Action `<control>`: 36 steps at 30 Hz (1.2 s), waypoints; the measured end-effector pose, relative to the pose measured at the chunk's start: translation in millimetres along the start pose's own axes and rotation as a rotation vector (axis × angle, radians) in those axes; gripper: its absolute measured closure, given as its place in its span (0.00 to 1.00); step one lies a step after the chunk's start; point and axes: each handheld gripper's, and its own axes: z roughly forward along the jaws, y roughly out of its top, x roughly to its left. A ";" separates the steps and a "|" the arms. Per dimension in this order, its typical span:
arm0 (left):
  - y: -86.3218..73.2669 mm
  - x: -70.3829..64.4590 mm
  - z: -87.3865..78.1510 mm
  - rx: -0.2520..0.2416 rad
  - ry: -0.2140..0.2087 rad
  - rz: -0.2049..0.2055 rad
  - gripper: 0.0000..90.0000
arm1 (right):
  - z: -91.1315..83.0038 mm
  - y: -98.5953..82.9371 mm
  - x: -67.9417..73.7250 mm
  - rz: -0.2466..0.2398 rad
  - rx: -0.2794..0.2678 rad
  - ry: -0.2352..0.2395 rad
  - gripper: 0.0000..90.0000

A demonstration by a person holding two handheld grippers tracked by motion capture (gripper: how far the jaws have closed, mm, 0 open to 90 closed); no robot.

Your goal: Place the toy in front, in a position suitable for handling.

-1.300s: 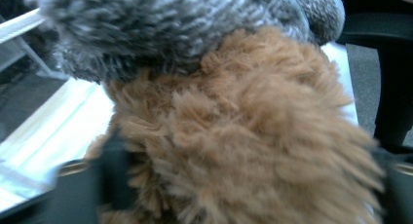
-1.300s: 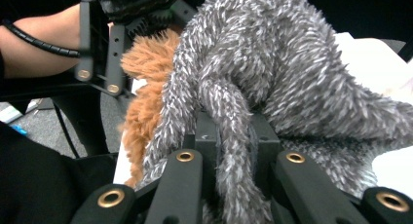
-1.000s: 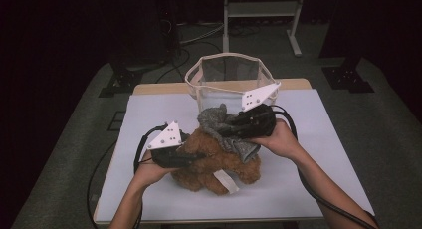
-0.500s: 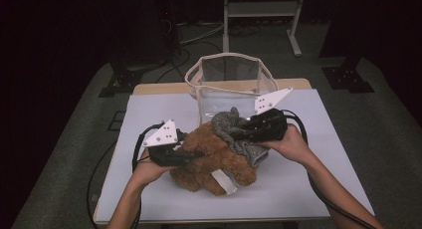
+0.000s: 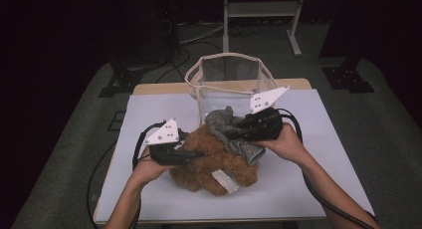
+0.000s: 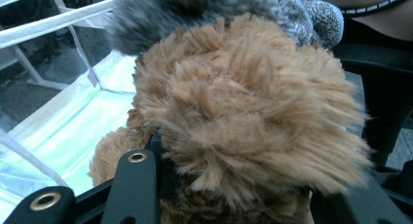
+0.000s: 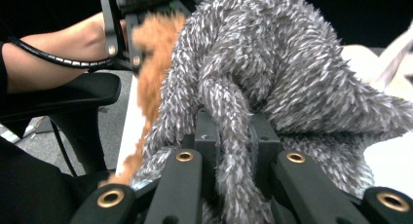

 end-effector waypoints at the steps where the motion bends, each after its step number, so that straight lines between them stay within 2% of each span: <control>1: -0.7 0.8 -1.3 0.000 0.003 -0.001 0.59 | -0.5 -3.3 -0.3 0.011 -0.003 0.003 0.86; 6: -2.6 1.5 -2.3 -0.006 -0.001 -0.010 0.59 | -4.8 -23.4 -3.8 0.065 -0.018 0.019 0.87; 8: -1.4 0.2 -0.4 0.001 -0.013 0.000 0.59 | -6.4 -22.3 -5.3 0.067 -0.014 0.011 0.87; 12: -0.7 -0.8 1.1 0.006 -0.022 0.007 0.59 | -6.7 -13.9 -9.8 0.052 -0.001 -0.033 0.87; 16: -1.0 0.1 2.0 0.001 -0.018 0.002 0.59 | -7.8 -14.2 -18.0 0.088 -0.018 -0.049 0.86; 20: -1.5 2.9 1.2 -0.003 0.007 -0.019 0.59 | -9.4 -21.1 -12.6 0.094 -0.019 -0.017 0.87; 24: -1.2 2.2 0.8 -0.003 0.004 -0.013 0.59 | -12.4 -27.5 -0.8 0.081 -0.023 0.041 0.87; 25: -0.7 1.1 1.9 -0.002 -0.001 -0.011 0.59 | -13.5 -28.8 0.9 0.078 -0.018 0.039 0.87; 28: 1.4 -2.4 6.1 0.008 -0.023 0.011 0.59 | -17.0 -31.7 -4.6 0.094 -0.011 0.008 0.87; 32: 3.2 -5.4 10.6 0.022 -0.045 0.033 0.59 | -20.3 -35.3 -22.6 0.140 -0.036 -0.051 0.87; 36: 3.8 -5.6 12.0 0.025 -0.055 0.036 0.59 | -22.6 -39.2 -37.6 0.173 -0.039 -0.099 0.87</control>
